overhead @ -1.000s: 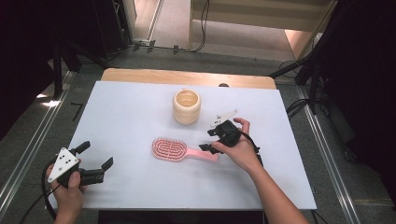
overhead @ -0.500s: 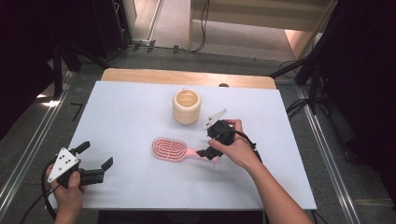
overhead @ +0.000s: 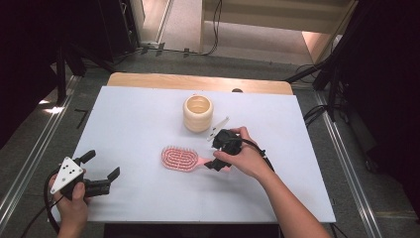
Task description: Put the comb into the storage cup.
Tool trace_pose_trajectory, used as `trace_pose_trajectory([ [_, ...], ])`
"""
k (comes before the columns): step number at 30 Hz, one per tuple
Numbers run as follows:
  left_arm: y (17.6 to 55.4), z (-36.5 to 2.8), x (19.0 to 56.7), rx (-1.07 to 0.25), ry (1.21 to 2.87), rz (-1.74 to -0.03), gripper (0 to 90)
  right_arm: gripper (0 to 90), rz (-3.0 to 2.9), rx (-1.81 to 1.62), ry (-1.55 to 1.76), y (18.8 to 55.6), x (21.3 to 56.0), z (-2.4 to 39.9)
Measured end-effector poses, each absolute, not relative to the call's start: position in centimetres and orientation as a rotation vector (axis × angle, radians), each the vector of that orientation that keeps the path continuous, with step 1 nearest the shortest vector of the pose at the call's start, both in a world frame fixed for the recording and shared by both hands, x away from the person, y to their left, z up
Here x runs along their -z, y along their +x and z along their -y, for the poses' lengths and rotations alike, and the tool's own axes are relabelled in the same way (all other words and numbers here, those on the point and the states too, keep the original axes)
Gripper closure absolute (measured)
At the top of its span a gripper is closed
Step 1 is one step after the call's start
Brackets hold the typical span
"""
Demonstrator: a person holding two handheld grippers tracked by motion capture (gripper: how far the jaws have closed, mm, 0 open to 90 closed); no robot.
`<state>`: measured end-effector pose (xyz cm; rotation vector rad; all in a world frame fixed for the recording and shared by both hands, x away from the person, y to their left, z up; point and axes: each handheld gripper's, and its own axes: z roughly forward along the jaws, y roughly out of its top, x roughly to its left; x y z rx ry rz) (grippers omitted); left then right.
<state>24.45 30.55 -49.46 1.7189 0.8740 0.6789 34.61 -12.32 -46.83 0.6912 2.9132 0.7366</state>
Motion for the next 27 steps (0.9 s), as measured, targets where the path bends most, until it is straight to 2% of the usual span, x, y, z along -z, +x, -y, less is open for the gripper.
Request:
trace_pose_trajectory([
  [2, 24.4, -30.5, 49.5, -0.679, 1.719, -0.874, 0.0, 13.3, -2.918, -0.728, 0.677, 34.5, 46.9, 12.0],
  [6, 24.4, -30.6, 49.4, -0.679, 1.72, -0.874, 0.0, 14.2, -2.948, -0.698, 0.67, 34.5, 47.1, 11.6],
  [18, 24.4, -30.6, 49.4, -0.68, 1.721, -0.872, 0.0, 37.1, -2.974, -0.681, 0.633, 34.3, 47.6, 10.8],
  [27, 24.4, -30.6, 49.5, -0.68, 1.721, -0.872, 0.0, 47.7, -2.98, -0.644, 0.574, 34.1, 48.0, 10.0],
])
